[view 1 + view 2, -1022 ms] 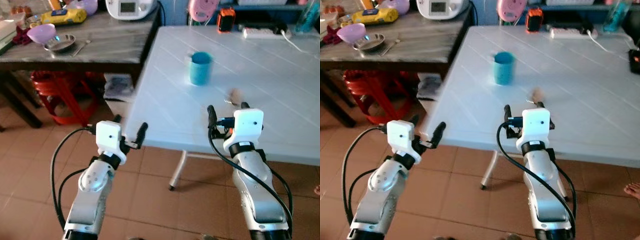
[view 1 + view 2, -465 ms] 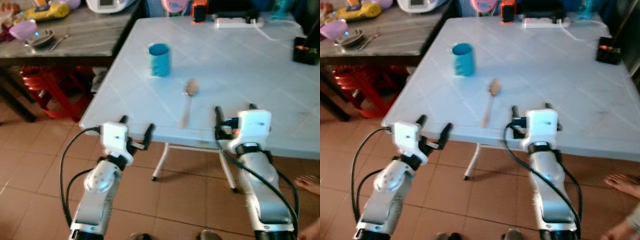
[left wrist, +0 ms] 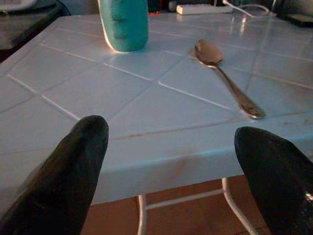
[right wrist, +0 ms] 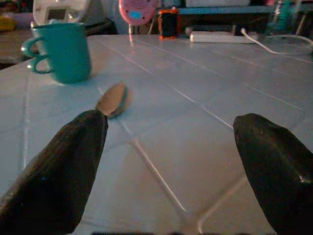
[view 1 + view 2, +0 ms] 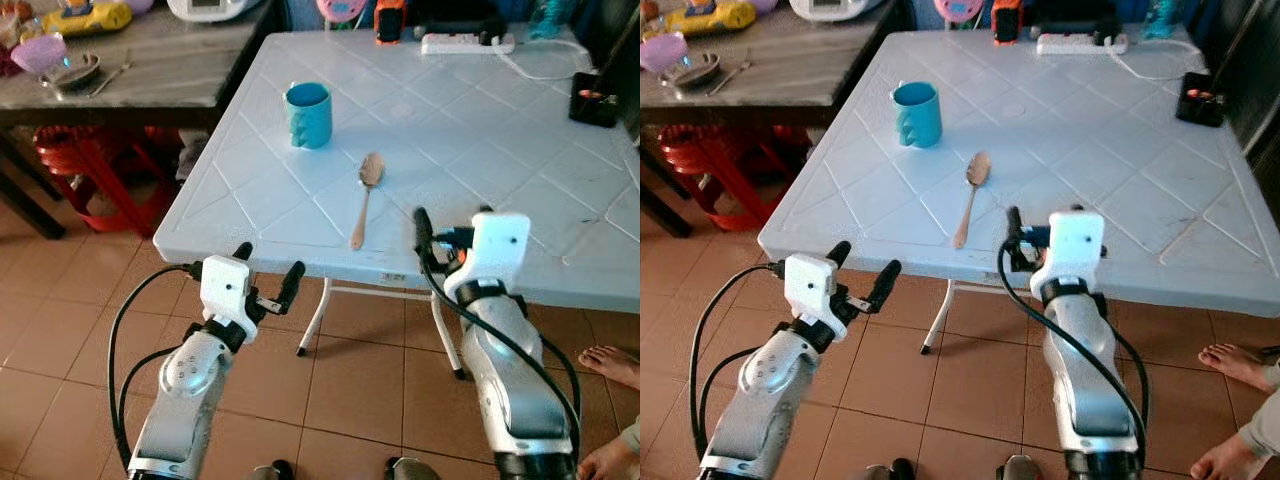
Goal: Setting the table
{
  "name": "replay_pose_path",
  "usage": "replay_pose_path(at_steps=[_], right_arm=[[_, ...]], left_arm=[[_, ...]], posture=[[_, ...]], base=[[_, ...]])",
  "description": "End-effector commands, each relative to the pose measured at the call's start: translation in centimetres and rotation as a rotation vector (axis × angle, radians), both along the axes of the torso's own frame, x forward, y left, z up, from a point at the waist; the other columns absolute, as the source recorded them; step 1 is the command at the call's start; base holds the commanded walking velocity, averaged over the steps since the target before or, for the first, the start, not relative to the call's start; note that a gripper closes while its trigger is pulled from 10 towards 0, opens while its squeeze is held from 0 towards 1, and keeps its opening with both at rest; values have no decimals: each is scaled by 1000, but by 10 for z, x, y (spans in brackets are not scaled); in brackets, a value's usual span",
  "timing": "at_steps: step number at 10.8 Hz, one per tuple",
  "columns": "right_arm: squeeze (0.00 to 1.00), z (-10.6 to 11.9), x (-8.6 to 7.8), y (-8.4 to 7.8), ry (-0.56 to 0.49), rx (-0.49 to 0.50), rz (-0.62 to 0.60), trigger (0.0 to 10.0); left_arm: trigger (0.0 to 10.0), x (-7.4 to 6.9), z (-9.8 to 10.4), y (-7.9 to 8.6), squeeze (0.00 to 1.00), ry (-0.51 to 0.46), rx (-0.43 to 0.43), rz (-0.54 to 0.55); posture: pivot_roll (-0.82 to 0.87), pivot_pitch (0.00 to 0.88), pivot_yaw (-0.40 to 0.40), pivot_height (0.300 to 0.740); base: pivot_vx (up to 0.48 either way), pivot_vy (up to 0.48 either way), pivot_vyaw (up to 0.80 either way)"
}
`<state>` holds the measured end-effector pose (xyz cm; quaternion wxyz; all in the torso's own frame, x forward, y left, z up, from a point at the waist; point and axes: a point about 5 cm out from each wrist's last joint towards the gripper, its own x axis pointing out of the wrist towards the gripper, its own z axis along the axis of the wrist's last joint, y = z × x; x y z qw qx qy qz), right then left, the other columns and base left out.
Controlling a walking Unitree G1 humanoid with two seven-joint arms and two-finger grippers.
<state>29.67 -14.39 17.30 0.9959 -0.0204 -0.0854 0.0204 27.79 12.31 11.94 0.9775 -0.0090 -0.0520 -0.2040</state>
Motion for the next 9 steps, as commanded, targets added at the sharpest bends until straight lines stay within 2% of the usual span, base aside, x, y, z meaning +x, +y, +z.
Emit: replay_pose_path(at_steps=[1, 2, 3, 4, 5, 7, 9], right_arm=[[0, 0, 0, 5, 10, 10, 20, 10000], [0, 0, 1, 10, 17, -33, 21, 10000], [0, 4, 5, 15, -20, -40, 59, 10000], [0, 4, 11, 14, -17, -44, 17, 10000], [0, 11, 18, 18, -33, -41, 33, 10000], [0, 13, 33, 20, 40, 82, 5, 10000], [0, 17, 49, 29, 76, 153, 1, 10000]], left_arm=[[10000, -2, 1, 6, 0, -12, 14, 14], [10000, -3, 1, 6, 0, -13, 13, 15], [10000, -7, 0, 6, 0, -9, 23, -7], [10000, -10, -1, 6, 0, -8, 31, -25], [10000, -10, -2, 8, 0, -5, 37, -32], [10000, -9, 0, 9, 0, -6, 39, -41], [10000, -11, 1, 5, 0, -4, 25, -74]], posture=[[-91, 207, 117, 740], [-87, 207, 116, 740], [-83, 209, 118, 740], [-78, 214, 120, 740], [-77, 219, 124, 740], [-72, 219, 121, 740], [-69, 218, 118, 740]], base=[[0, 0, 0], [0, 0, 0], [0, 0, 0], [0, 0, 0], [0, 0, 0], [0, 0, 0], [0, 0, 0]])
